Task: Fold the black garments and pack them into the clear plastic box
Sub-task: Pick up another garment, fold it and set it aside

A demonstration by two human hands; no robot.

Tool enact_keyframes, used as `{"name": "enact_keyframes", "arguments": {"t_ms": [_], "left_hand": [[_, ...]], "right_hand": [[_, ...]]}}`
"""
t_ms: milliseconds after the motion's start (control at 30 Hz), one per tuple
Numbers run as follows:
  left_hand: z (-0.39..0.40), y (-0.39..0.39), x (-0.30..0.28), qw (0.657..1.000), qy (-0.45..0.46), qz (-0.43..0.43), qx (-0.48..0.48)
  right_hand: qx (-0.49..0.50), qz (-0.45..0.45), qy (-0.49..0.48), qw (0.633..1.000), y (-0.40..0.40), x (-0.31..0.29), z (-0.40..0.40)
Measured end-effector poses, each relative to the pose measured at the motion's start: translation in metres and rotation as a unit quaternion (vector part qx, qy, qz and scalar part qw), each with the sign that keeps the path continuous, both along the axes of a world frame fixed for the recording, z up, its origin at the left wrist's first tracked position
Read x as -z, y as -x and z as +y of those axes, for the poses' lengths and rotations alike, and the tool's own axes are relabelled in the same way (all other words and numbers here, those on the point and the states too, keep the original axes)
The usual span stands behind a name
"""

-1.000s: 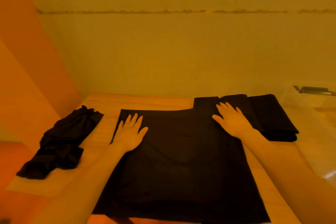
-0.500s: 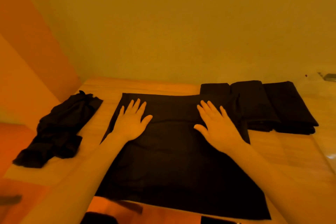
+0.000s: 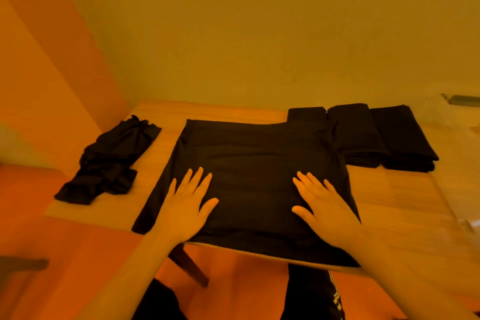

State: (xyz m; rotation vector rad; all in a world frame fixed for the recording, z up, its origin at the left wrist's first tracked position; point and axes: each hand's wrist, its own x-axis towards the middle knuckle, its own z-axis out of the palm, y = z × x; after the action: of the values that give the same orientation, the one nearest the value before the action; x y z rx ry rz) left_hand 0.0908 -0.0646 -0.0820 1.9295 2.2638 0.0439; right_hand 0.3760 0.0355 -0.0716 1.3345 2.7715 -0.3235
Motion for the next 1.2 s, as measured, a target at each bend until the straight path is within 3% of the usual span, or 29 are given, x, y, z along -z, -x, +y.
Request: {"name": "enact_keyframes", "arguments": {"t_ms": [167, 267, 400, 467, 733, 900, 1067, 1200], "left_hand": [[-0.006, 0.005, -0.002, 1.000, -0.009, -0.005, 0.010], [-0.038, 0.002, -0.005, 0.995, -0.064, -0.034, 0.068], [-0.081, 0.001, 0.016, 0.986, -0.060, 0.064, 0.144], [-0.084, 0.008, 0.028, 0.978, -0.102, 0.086, 0.160], [-0.086, 0.035, 0.027, 0.955, -0.255, 0.062, 0.142], [-0.087, 0.040, 0.017, 0.951, -0.255, 0.060, 0.167], [-0.082, 0.054, 0.010, 0.968, -0.217, -0.020, 0.125], [-0.083, 0.059, -0.002, 0.969, -0.174, -0.164, 0.069]], "right_hand": [[0.034, -0.033, 0.002, 0.999, -0.021, -0.004, -0.001], [0.014, 0.012, -0.003, 1.000, -0.037, -0.010, -0.027], [-0.048, -0.047, -0.015, 0.998, -0.044, 0.000, -0.068], [-0.037, -0.086, -0.029, 0.995, -0.041, 0.000, -0.077], [-0.083, -0.038, -0.107, 0.990, -0.056, 0.014, -0.085], [-0.093, 0.006, -0.144, 0.985, -0.059, 0.013, -0.080], [-0.060, 0.059, -0.042, 0.996, -0.072, 0.005, -0.071], [-0.091, 0.093, -0.017, 0.991, -0.080, 0.006, -0.066]]}}
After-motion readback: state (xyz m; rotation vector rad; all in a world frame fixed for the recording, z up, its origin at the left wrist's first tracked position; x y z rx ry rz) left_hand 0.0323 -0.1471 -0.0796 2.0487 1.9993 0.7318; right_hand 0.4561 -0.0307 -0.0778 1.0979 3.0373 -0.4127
